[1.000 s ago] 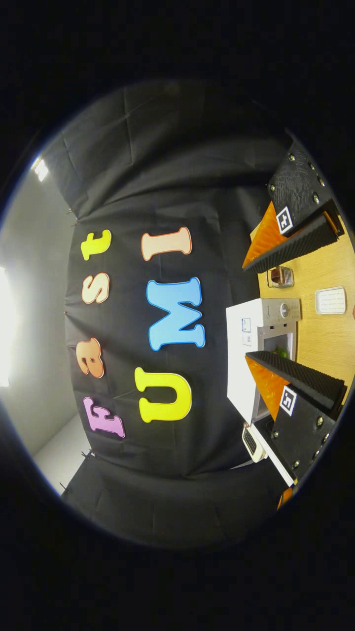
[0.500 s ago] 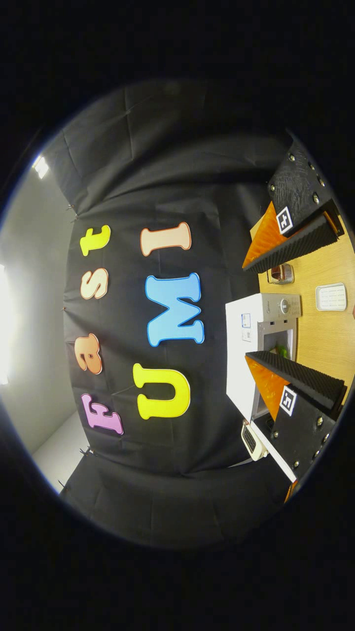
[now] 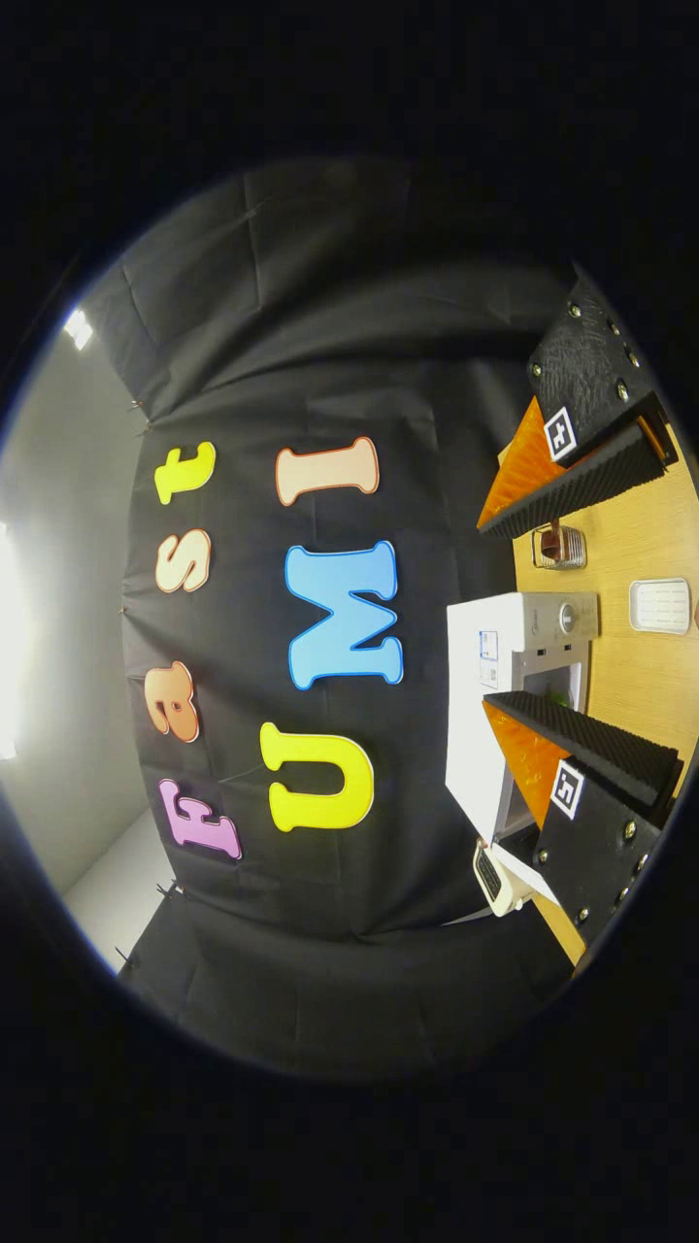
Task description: Open the microwave oven with the left hand, put the food in, and close the microwave oven.
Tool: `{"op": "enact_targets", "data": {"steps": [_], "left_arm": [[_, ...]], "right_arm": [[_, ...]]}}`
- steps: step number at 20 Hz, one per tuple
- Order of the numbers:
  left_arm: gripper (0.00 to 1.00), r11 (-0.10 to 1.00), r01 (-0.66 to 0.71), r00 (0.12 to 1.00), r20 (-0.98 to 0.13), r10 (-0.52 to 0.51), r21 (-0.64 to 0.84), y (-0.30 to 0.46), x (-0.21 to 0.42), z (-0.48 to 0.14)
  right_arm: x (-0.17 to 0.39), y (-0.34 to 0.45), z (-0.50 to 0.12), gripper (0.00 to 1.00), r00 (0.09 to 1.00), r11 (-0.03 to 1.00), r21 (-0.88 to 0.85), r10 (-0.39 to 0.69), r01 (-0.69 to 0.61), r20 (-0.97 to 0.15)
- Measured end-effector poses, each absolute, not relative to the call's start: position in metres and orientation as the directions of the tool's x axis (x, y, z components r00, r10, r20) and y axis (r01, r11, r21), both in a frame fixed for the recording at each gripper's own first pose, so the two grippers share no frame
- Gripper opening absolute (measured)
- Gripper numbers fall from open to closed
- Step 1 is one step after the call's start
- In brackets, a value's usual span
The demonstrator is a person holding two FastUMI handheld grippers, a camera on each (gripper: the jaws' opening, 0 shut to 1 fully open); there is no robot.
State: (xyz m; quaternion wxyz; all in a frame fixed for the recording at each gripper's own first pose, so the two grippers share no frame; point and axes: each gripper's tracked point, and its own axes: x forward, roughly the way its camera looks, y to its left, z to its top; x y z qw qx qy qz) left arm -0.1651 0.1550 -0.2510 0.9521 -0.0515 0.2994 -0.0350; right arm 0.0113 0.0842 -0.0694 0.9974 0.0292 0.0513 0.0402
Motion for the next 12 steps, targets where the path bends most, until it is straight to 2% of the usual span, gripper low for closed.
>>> {"op": "enact_targets", "data": {"steps": [12], "left_arm": [[0.07, 0.979, 0.098, 0.781, -0.595, -0.189, -0.181, 0.060, -0.090, -0.274]], "right_arm": [[0.045, 0.014, -0.074, 0.95, 0.994, 0.995, 0.087, 0.060, -0.052, -0.092]]}}
